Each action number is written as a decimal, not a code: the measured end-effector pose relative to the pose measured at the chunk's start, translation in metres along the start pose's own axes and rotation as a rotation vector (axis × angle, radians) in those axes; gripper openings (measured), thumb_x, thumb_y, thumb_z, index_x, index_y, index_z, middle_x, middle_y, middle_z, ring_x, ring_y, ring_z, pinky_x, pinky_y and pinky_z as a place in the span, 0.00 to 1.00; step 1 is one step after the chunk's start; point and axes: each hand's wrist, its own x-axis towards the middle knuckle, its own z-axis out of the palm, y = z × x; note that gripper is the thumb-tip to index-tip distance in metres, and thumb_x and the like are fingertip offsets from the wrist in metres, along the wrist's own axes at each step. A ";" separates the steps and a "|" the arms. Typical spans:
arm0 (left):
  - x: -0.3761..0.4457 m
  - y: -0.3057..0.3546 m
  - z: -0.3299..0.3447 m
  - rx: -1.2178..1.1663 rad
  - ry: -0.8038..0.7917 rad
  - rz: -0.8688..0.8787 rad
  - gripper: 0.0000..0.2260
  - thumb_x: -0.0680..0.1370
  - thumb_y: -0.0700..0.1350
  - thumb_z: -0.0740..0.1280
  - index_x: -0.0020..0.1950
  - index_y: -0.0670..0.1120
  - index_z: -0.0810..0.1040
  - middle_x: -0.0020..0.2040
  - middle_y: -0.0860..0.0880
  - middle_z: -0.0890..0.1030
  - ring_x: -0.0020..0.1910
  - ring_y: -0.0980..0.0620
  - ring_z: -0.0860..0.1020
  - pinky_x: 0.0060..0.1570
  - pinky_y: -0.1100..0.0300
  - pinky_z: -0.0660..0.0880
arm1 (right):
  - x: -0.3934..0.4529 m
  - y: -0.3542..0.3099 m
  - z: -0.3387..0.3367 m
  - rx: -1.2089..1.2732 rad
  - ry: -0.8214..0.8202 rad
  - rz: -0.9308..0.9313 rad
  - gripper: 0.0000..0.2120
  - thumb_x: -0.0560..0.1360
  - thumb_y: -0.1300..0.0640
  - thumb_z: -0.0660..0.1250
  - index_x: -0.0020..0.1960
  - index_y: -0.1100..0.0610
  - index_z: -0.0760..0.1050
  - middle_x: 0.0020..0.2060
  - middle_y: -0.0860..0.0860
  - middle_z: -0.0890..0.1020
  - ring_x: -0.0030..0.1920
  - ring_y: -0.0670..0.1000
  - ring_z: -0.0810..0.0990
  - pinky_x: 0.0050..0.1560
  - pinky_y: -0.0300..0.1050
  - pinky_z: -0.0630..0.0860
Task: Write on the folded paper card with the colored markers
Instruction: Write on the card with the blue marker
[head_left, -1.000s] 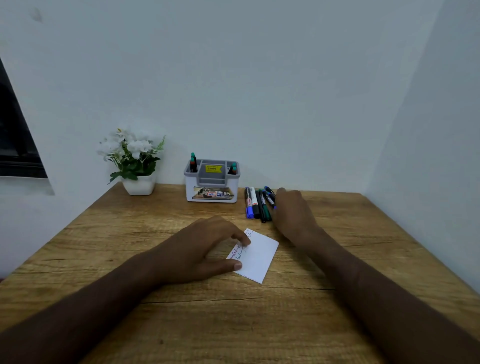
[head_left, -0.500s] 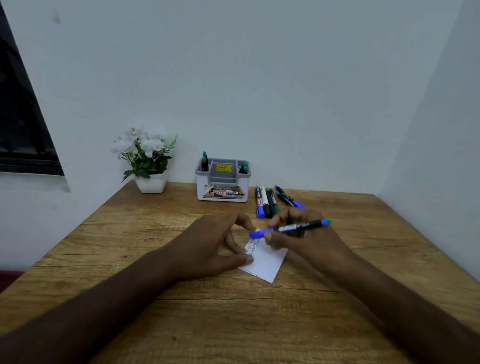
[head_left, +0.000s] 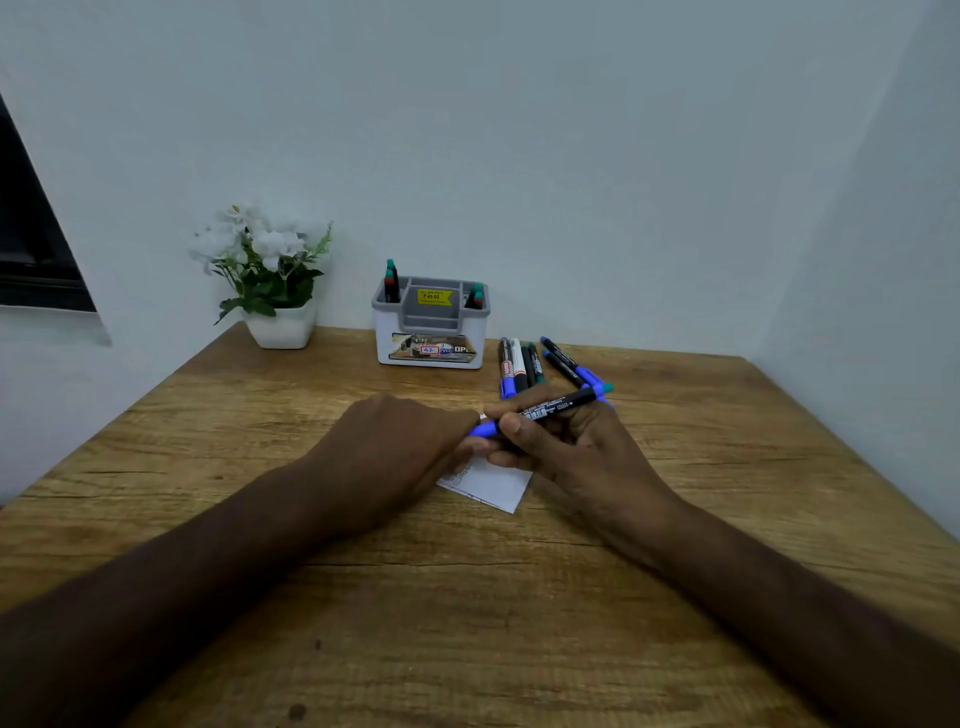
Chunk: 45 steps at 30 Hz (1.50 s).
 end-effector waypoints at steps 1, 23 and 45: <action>0.000 -0.002 0.001 0.006 -0.007 0.009 0.16 0.86 0.60 0.50 0.67 0.58 0.72 0.52 0.54 0.83 0.45 0.54 0.79 0.46 0.54 0.74 | 0.000 0.002 0.001 0.019 -0.010 -0.003 0.08 0.79 0.62 0.69 0.56 0.61 0.85 0.49 0.58 0.90 0.49 0.53 0.90 0.56 0.44 0.86; -0.002 -0.031 0.015 -0.323 0.133 0.025 0.12 0.75 0.64 0.72 0.49 0.70 0.68 0.59 0.64 0.70 0.58 0.61 0.72 0.51 0.62 0.71 | 0.004 0.000 -0.007 -0.131 0.051 0.128 0.03 0.79 0.66 0.72 0.48 0.63 0.85 0.44 0.62 0.89 0.44 0.59 0.88 0.55 0.55 0.85; 0.000 -0.038 0.021 -0.403 -0.004 0.125 0.10 0.81 0.62 0.66 0.53 0.59 0.69 0.51 0.62 0.73 0.53 0.60 0.73 0.53 0.60 0.72 | 0.003 0.002 -0.001 -0.580 0.019 -0.069 0.08 0.73 0.63 0.74 0.42 0.50 0.86 0.38 0.51 0.88 0.38 0.54 0.87 0.50 0.65 0.84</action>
